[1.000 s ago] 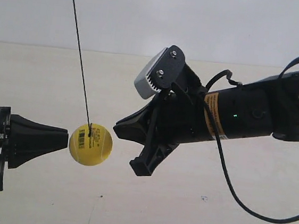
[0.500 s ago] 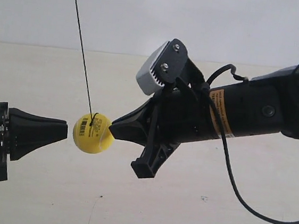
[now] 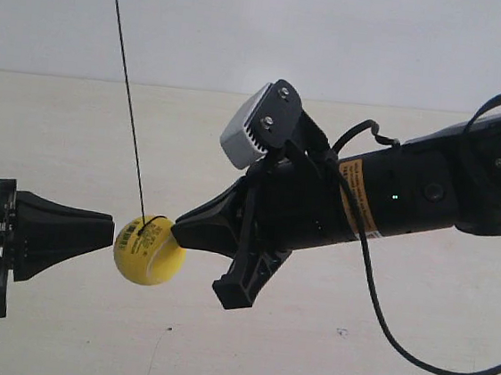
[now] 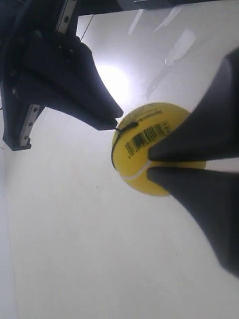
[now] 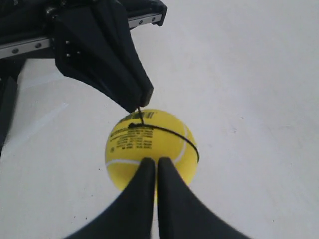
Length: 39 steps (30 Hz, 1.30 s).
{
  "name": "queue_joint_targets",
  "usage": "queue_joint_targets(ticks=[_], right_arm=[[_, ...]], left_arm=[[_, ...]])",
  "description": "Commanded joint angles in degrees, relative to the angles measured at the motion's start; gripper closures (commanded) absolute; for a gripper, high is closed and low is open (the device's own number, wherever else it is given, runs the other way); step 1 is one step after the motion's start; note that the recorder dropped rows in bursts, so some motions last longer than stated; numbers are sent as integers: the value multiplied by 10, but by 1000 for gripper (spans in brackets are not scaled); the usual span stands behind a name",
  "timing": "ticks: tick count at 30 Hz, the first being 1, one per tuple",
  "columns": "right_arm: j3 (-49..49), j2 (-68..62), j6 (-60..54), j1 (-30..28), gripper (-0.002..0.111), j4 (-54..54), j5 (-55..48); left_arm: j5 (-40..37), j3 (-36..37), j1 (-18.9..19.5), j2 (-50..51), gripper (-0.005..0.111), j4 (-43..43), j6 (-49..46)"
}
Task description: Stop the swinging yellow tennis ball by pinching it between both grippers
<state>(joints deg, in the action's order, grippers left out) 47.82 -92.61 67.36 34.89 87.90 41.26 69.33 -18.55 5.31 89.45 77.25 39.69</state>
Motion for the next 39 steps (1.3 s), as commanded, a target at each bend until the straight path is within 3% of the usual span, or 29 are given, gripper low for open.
queue_joint_targets(ticks=[1,39], right_arm=[[3,-1,1,1,108,-1,7],[3,-1,-4,4,108,-7,-21]], left_arm=[[6,3,2,0,102,8,5],[6,2,-20,53,102,-29,-21]])
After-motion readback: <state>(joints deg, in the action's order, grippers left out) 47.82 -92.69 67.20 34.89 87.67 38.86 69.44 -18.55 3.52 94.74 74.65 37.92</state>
